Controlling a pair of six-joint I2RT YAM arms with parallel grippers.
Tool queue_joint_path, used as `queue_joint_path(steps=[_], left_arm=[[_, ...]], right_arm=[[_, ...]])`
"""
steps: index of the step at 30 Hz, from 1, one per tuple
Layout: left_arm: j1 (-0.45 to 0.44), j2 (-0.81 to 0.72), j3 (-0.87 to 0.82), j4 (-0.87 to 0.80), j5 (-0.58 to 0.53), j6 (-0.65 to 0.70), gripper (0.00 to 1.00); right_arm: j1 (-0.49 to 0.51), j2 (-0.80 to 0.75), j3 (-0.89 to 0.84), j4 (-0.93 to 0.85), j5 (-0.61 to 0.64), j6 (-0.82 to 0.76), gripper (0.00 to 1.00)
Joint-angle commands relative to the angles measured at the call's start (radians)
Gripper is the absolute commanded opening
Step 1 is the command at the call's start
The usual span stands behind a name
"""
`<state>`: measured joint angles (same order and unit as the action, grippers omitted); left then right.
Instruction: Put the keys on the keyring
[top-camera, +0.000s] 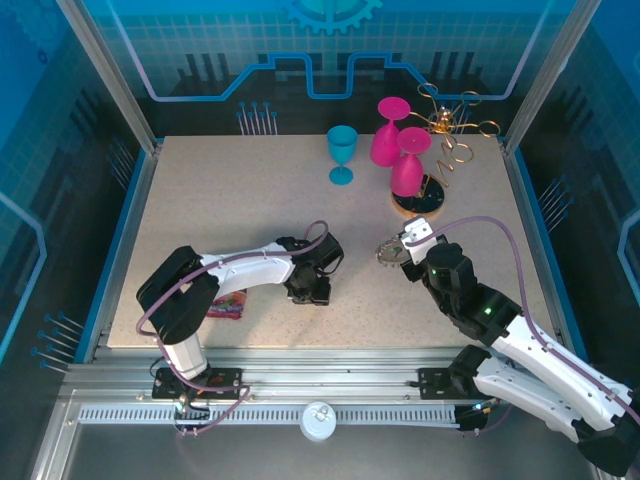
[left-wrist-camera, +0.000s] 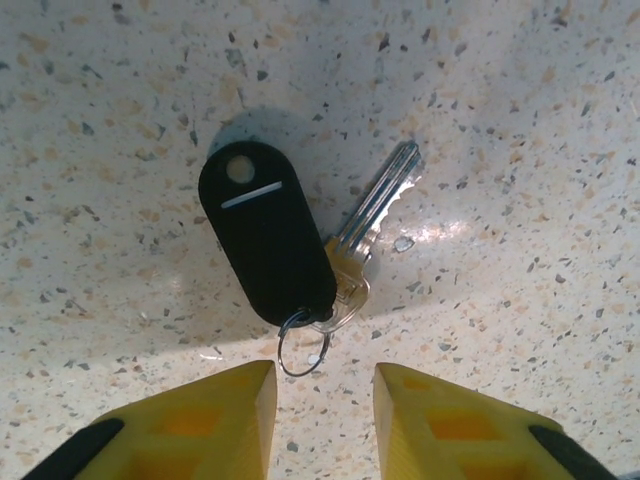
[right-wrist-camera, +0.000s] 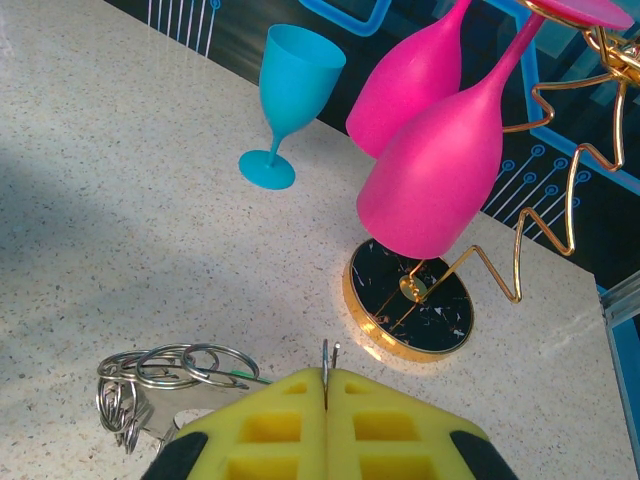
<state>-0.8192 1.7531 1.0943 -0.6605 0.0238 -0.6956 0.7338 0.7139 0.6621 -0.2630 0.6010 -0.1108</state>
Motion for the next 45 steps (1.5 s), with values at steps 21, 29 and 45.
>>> queue_joint_path(steps=[21,29,45], left_arm=[[0.005,-0.040,-0.100,0.127,-0.028,-0.273,0.25],[0.005,-0.045,-0.104,0.126,-0.037,-0.282,0.14],[-0.001,-0.192,-0.076,0.038,-0.200,-0.104,0.00]], right_arm=[[0.014,-0.015,0.022,0.013,0.004,0.017,0.00],[0.016,-0.009,0.022,0.016,0.003,0.016,0.00],[0.016,-0.010,0.014,0.016,-0.066,0.003,0.00]])
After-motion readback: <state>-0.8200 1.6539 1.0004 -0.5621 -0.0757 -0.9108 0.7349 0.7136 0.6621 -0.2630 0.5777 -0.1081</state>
